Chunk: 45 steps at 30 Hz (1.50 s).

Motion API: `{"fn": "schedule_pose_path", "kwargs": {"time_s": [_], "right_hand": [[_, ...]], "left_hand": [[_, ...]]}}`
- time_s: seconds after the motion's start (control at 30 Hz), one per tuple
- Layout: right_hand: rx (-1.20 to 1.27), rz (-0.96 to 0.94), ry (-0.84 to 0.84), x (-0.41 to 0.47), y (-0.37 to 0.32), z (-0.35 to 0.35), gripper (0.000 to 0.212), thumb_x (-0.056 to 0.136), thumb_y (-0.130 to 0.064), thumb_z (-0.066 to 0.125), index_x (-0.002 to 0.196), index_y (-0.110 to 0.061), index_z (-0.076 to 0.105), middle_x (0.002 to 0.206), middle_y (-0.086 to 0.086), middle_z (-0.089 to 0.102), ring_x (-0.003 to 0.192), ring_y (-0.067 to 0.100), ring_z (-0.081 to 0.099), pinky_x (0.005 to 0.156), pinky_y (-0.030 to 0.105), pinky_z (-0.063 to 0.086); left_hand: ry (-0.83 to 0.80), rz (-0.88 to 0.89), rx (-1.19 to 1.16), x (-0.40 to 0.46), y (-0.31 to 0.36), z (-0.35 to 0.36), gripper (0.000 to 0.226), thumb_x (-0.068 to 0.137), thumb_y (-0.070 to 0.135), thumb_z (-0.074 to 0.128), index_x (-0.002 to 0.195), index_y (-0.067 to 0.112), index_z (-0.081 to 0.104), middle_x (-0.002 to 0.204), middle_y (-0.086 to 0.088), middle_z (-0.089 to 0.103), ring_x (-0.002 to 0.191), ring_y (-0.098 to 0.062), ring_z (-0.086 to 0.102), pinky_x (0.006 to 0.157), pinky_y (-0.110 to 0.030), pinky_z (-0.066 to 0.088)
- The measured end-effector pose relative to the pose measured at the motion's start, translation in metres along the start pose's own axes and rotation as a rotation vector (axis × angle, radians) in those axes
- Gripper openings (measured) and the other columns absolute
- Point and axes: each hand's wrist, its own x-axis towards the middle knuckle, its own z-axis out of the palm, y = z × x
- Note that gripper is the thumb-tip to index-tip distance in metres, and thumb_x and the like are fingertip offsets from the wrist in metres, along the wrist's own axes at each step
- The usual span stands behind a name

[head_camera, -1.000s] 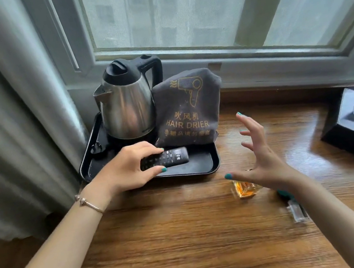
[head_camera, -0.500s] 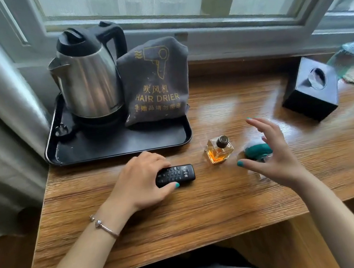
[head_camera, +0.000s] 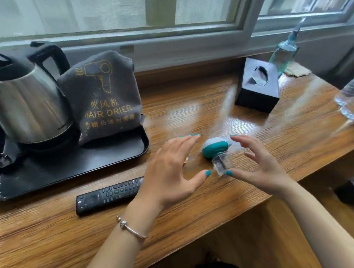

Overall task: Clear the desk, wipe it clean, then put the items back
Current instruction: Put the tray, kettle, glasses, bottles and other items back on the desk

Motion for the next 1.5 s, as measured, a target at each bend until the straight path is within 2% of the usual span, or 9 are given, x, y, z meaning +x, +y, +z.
{"fn": "schedule_pose_path", "kwargs": {"time_s": [0.33,0.53,0.7,0.8,0.87,0.97,1.23,1.43,1.5], "right_hand": [[0.041,0.094,0.089,-0.012,0.075,-0.082,0.077,0.075,-0.018,0.082,0.134,-0.044,0.040,0.139,-0.012,0.039,0.126,0.006,0.043,0.105,0.032,0.042],[0.081,0.156,0.156,-0.020,0.153,-0.175,0.068,0.079,-0.022,0.079,0.130,-0.048,0.041,0.136,-0.024,0.038,0.121,0.001,0.047,0.103,0.025,0.043],[0.029,0.219,0.282,-0.025,0.216,-0.287,0.066,0.082,-0.026,0.077,0.137,-0.036,0.043,0.137,-0.017,0.043,0.124,0.001,0.047,0.108,0.035,0.042],[-0.263,0.302,0.203,-0.022,0.249,-0.345,0.097,0.081,-0.048,0.073,0.154,-0.027,0.014,0.162,-0.009,0.010,0.150,0.012,0.004,0.123,0.047,0.008],[-0.467,0.436,0.021,-0.019,0.267,-0.368,0.122,0.076,-0.066,0.066,0.151,-0.026,-0.021,0.159,-0.009,-0.026,0.145,0.013,-0.028,0.118,0.051,-0.012],[-0.423,0.462,-0.045,-0.013,0.286,-0.389,0.129,0.073,-0.070,0.066,0.138,-0.036,-0.041,0.155,-0.008,-0.036,0.140,0.013,-0.037,0.117,0.054,-0.016],[-0.270,0.401,0.019,0.031,0.299,-0.444,0.127,0.074,-0.051,0.077,0.149,-0.037,-0.025,0.160,-0.011,-0.023,0.144,0.016,-0.029,0.117,0.053,-0.013],[-0.260,0.322,0.042,0.075,0.292,-0.494,0.111,0.089,-0.012,0.068,0.146,-0.051,-0.019,0.163,-0.008,-0.014,0.150,0.023,-0.012,0.119,0.054,0.009],[-0.229,0.290,0.024,0.091,0.289,-0.509,0.108,0.091,-0.002,0.061,0.144,-0.056,-0.017,0.163,-0.007,-0.013,0.151,0.023,-0.006,0.117,0.049,0.019]], "left_hand": [[-0.228,0.033,-0.185,0.083,0.070,0.091,0.074,0.085,0.048,0.065,0.149,0.029,0.031,0.150,0.011,0.037,0.138,-0.002,0.029,0.114,-0.034,0.032],[-0.340,-0.017,-0.160,0.162,0.134,0.193,0.084,0.087,0.054,0.059,0.153,0.035,0.012,0.159,0.016,0.012,0.145,0.000,0.006,0.120,-0.034,0.019],[-0.306,0.012,-0.147,0.237,0.210,0.274,0.089,0.085,0.067,0.049,0.145,0.051,-0.014,0.157,0.019,-0.021,0.143,-0.001,-0.023,0.122,-0.043,0.002],[-0.262,-0.009,0.104,0.276,0.251,0.304,0.102,0.077,0.082,0.035,0.142,0.041,-0.032,0.146,0.009,-0.047,0.135,-0.012,-0.043,0.118,-0.044,-0.014],[-0.257,-0.049,0.221,0.297,0.271,0.319,0.110,0.068,0.091,0.025,0.139,0.037,-0.039,0.142,0.008,-0.052,0.132,-0.019,-0.047,0.114,-0.047,-0.021],[-0.332,-0.100,0.174,0.324,0.291,0.338,0.111,0.070,0.092,0.030,0.138,0.039,-0.040,0.142,0.013,-0.043,0.136,-0.020,-0.043,0.116,-0.051,-0.018],[-0.231,-0.023,0.180,0.395,0.327,0.355,0.103,0.079,0.077,0.043,0.135,0.045,-0.037,0.155,0.007,-0.032,0.142,-0.023,-0.033,0.118,-0.048,-0.010],[-0.098,0.102,-0.205,0.434,0.353,0.373,0.083,0.090,0.040,0.063,0.148,0.047,0.004,0.160,0.008,-0.009,0.148,-0.024,-0.001,0.115,-0.042,0.019],[-0.081,0.109,-0.279,0.438,0.353,0.379,0.074,0.091,0.027,0.064,0.145,0.042,0.016,0.156,0.002,0.007,0.140,-0.023,0.022,0.109,-0.037,0.033]]}}
